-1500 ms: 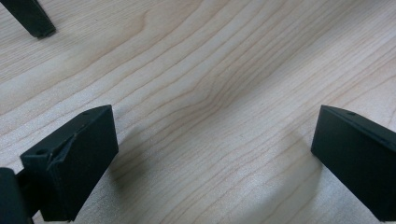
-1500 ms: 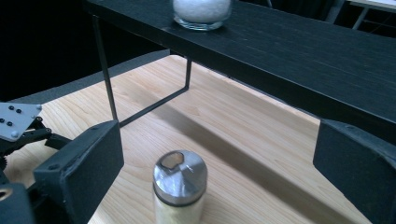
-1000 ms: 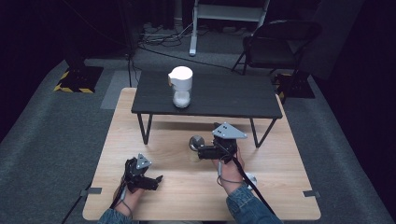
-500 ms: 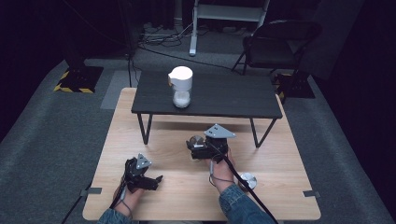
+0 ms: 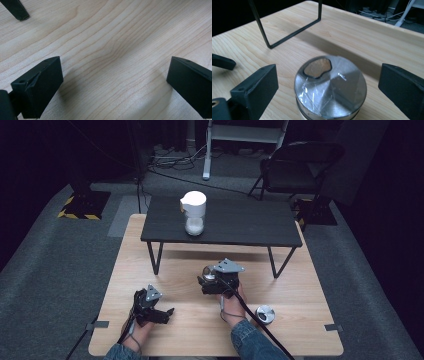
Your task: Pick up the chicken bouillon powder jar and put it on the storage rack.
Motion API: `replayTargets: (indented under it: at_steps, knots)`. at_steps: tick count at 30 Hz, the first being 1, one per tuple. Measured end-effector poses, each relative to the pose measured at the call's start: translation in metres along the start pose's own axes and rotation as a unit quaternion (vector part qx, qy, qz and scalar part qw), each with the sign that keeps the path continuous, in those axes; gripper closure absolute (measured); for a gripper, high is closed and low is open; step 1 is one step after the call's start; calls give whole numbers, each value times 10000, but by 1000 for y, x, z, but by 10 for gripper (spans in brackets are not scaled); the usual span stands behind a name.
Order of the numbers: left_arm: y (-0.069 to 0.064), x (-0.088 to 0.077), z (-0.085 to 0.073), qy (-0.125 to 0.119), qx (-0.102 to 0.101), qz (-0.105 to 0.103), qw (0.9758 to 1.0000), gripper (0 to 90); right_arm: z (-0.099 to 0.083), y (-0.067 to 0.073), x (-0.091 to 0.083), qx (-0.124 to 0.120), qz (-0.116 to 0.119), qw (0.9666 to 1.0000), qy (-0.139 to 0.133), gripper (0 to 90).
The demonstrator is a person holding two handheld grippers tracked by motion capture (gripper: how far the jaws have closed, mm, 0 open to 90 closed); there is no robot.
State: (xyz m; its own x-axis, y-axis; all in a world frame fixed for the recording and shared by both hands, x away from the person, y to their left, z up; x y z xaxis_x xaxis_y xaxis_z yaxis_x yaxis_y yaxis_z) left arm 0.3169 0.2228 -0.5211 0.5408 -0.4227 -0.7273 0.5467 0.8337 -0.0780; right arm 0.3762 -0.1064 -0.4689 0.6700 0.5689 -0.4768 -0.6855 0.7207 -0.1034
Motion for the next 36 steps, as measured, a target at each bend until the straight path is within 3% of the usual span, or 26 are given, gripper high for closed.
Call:
replayTargets:
  at_steps: [13,22,26,36]
  knots:
    - [0,0,0,-1,-1,0,10000,5,-15,2,16,-4,-98,9994,341,149]
    - [0,0,0,0,-4,-2,10000,5,-26,1,24,60,7,9988,477,218]
    - [0,0,0,2,0,2,10000,5,-28,0,25,31,128,9989,449,301]
    - [0,0,0,1,5,-7,10000,5,-23,-1,21,18,196,9988,457,306]
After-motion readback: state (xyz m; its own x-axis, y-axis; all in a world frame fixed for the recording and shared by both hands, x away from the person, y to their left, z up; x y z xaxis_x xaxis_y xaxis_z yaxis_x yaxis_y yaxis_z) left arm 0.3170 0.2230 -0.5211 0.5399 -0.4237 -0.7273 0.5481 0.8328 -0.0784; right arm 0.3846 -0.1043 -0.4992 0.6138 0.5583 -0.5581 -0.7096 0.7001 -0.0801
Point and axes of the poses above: each handheld gripper's, and its own axes: x roughly forward along the jaws, z roughly out of its top, y roughly to its left, the point moved 9 cm from there along x, roughly forward along the jaws, and after that the axes turned 5 degrees about -x, right-handed, at the moved point
